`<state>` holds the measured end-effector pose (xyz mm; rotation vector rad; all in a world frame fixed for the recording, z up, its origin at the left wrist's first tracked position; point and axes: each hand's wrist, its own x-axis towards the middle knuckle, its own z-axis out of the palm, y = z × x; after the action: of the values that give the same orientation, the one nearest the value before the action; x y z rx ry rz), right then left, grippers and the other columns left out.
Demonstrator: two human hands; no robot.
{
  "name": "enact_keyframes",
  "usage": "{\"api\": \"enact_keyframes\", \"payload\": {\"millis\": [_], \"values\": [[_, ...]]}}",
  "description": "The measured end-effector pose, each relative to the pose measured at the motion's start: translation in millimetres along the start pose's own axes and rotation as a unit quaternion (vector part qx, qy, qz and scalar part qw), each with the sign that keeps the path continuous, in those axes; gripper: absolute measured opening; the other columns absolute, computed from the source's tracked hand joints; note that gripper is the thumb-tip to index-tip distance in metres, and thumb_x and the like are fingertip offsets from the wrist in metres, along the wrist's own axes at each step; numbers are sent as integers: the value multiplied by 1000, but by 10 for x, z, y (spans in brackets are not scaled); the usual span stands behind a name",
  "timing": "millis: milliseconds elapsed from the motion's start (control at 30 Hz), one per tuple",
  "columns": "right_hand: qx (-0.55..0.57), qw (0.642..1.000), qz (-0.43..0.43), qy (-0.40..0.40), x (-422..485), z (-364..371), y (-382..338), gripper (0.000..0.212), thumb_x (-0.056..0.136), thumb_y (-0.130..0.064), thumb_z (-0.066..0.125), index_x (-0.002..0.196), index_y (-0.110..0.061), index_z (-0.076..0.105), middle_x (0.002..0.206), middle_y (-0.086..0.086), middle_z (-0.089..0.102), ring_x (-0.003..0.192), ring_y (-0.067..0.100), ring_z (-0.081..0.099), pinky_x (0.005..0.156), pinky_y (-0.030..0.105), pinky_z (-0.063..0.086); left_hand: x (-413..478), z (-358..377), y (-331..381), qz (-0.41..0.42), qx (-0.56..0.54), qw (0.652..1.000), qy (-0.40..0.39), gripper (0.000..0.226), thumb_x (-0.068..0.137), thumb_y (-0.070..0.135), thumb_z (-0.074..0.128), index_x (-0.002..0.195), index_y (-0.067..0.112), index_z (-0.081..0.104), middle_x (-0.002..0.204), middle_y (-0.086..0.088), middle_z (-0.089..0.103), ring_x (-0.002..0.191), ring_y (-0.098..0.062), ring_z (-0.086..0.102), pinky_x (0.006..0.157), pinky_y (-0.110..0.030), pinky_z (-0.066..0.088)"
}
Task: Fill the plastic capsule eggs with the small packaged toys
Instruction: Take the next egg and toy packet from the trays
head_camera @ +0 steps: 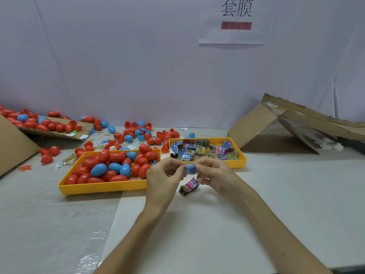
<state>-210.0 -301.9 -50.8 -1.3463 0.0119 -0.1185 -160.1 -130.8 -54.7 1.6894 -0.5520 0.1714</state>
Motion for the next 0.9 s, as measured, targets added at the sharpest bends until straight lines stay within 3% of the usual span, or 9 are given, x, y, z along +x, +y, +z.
{"api": "enact_keyframes", "payload": {"millis": [167,300,500,667,900], "values": [[-17,1000,10,16,1,14,-5,20,79,-18,72,94,-5,69,80,7,64,58,15,57,60,24,50,-16,8,14,33,18,999,-14,20,88,6,74,85,25,70,73,10,73,71,-6,71,67,-23,58],[-56,998,11,-11,-28,5,-13,13,87,-17,69,95,-7,71,80,3,64,65,15,58,64,25,48,-41,30,18,39,59,995,-64,21,88,5,73,95,25,69,76,12,71,72,-4,69,60,-18,54],[-47,998,29,-27,-39,27,-35,12,89,-16,69,96,-7,73,81,2,67,68,15,59,66,24,50,-24,10,-1,23,70,996,-41,19,89,5,72,94,23,70,77,8,71,70,-11,69,59,-24,56],[-19,998,52,-25,-60,57,-45,15,94,-12,63,101,-7,74,81,3,70,69,16,64,72,29,52,-24,3,20,19,76,997,-7,31,88,2,68,85,33,65,75,9,70,66,-11,70,56,-23,56],[-34,999,31,-22,-72,68,-76,14,92,-15,66,88,-16,79,82,2,70,70,17,64,67,25,52,-22,6,23,21,80,996,-21,28,89,4,70,86,32,65,76,10,70,65,-11,69,59,-27,58]]}}
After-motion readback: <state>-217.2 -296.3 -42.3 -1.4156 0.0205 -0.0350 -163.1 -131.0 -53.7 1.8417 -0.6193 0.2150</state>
